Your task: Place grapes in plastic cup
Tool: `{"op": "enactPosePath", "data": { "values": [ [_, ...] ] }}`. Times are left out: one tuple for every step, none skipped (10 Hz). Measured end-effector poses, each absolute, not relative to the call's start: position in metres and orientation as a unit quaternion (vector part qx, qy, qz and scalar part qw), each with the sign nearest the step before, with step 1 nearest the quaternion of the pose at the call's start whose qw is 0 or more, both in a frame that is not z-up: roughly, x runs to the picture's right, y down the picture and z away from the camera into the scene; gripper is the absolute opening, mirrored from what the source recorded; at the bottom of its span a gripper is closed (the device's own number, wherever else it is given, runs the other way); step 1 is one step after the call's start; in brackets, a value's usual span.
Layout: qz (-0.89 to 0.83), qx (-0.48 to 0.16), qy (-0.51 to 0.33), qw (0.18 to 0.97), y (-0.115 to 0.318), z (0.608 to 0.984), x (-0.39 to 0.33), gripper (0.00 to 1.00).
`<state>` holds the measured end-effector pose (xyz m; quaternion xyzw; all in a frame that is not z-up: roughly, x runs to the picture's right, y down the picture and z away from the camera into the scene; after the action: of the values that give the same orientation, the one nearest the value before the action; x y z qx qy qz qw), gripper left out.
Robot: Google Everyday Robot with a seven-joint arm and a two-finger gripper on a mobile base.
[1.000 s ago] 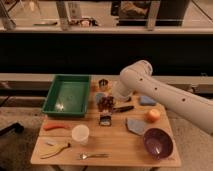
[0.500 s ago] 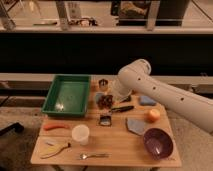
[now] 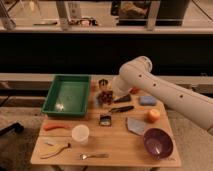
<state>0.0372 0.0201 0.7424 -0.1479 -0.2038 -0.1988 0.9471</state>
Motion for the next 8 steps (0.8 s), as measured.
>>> {"op": "enactPosePath", "data": {
  "values": [
    [-0.201, -0.142, -0.205, 0.947, 0.013, 0.748, 0.037, 0.03],
    [-0.205, -0.139, -0.206, 0.947, 0.009, 0.752, 0.034, 0.03],
    [-0.209, -0.136, -0.206, 0.946, 0.005, 0.755, 0.031, 0.03],
    [-0.215, -0.132, -0.203, 0.946, 0.001, 0.758, 0.030, 0.03],
    [-0.224, -0.129, -0.200, 0.945, -0.004, 0.761, 0.026, 0.03],
    [-0.231, -0.128, -0.199, 0.944, -0.007, 0.764, 0.022, 0.03],
    [-0.237, -0.126, -0.198, 0.943, -0.011, 0.767, 0.017, 0.03],
    [-0.243, -0.124, -0.198, 0.942, -0.014, 0.769, 0.013, 0.03]
  ]
}}
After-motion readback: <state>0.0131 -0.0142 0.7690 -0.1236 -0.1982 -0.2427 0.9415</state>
